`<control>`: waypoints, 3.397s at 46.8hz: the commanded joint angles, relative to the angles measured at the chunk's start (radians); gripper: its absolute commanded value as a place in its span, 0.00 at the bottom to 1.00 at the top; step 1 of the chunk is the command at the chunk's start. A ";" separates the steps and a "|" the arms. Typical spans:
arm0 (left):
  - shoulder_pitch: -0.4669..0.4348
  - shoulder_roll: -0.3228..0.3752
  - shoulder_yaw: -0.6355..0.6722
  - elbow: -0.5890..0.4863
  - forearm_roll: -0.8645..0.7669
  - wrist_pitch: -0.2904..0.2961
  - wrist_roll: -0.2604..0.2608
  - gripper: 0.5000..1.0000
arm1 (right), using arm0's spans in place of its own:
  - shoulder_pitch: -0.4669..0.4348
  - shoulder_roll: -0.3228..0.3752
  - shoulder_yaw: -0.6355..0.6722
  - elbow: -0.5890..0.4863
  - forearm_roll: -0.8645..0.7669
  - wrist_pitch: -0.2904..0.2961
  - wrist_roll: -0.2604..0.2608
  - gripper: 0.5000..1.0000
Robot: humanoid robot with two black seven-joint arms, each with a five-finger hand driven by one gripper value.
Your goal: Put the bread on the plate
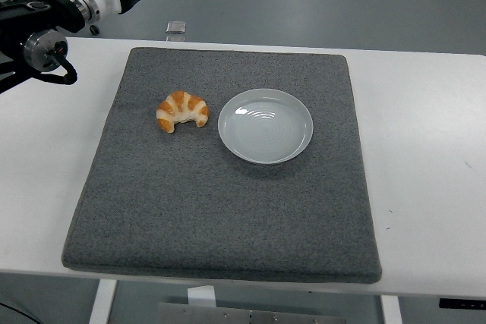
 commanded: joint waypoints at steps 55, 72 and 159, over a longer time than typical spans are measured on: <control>0.103 -0.122 0.306 0.026 0.584 0.278 -0.019 0.97 | 0.000 0.000 0.000 0.000 0.000 0.000 0.000 0.86; 0.176 -0.157 0.301 0.081 0.584 0.316 -0.049 0.97 | 0.000 0.000 0.000 0.000 0.000 0.000 0.000 0.86; 0.128 0.031 0.077 0.150 0.581 0.244 -0.089 0.00 | 0.000 0.000 0.000 0.000 0.000 0.000 0.000 0.86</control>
